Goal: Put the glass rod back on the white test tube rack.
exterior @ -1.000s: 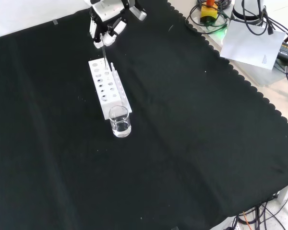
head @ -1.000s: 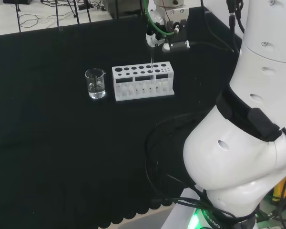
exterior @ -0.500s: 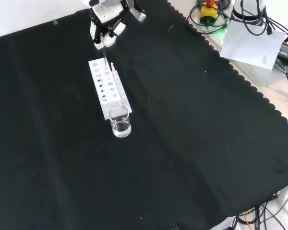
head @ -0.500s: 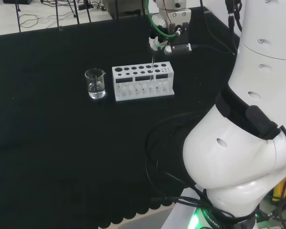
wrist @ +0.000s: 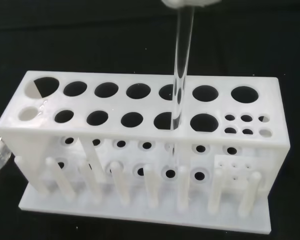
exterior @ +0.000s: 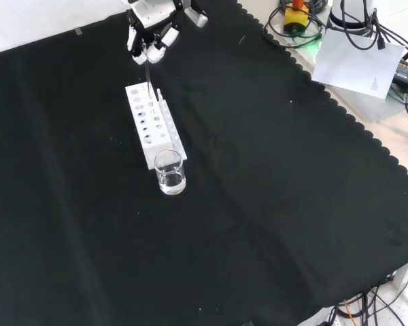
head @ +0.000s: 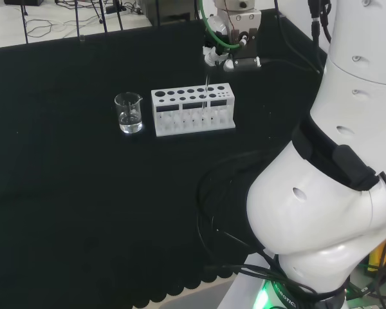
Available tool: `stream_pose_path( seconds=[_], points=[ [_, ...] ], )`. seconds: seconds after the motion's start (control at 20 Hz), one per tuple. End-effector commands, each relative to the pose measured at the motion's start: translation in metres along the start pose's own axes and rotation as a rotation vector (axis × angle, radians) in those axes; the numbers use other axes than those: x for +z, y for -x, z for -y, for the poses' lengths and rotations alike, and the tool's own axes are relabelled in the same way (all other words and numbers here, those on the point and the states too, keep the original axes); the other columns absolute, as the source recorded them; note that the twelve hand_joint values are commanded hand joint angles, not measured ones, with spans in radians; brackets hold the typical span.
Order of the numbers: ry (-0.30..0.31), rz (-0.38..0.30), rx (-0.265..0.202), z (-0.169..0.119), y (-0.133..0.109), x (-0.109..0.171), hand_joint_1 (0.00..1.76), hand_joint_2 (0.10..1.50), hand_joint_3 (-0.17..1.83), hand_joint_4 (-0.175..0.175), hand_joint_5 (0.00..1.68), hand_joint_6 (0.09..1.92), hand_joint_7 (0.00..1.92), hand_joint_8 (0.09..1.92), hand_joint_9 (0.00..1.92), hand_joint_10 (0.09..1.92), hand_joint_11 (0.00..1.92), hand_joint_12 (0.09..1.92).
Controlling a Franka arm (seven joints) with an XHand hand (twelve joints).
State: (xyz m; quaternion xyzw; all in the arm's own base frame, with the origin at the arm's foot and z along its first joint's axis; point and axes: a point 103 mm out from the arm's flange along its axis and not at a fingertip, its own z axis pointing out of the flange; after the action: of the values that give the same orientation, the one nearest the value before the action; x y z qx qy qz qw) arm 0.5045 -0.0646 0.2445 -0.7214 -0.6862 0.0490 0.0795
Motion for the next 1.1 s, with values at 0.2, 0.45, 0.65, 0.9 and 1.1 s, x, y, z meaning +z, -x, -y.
stream_pose_path(
  seconds=[0.2,0.45,0.65,0.9,1.1],
  points=[
    [-0.015,0.046,-0.017,-0.0020,-0.0117,-0.0008,1.45,0.93,-0.17,-0.175,0.51,1.06,0.82,0.93,1.71,0.92,1.85,0.94],
    [-0.019,0.051,-0.012,-0.0035,-0.0119,-0.0036,1.45,0.93,-0.17,-0.175,0.50,1.06,0.80,0.92,1.71,0.92,1.86,0.94],
    [-0.012,0.053,-0.007,-0.0031,-0.0111,-0.0052,1.45,0.93,-0.17,-0.175,0.50,1.06,0.80,0.92,1.71,0.92,1.86,0.94],
    [-0.011,0.055,-0.004,-0.0011,-0.0090,-0.0056,1.45,0.93,-0.17,-0.175,0.50,1.06,0.80,0.92,1.71,0.92,1.87,0.95],
    [-0.009,0.059,-0.001,-0.0001,-0.0090,-0.0056,1.45,0.93,-0.17,-0.175,0.50,1.06,0.80,0.92,1.71,0.93,1.87,0.95]
  ],
)
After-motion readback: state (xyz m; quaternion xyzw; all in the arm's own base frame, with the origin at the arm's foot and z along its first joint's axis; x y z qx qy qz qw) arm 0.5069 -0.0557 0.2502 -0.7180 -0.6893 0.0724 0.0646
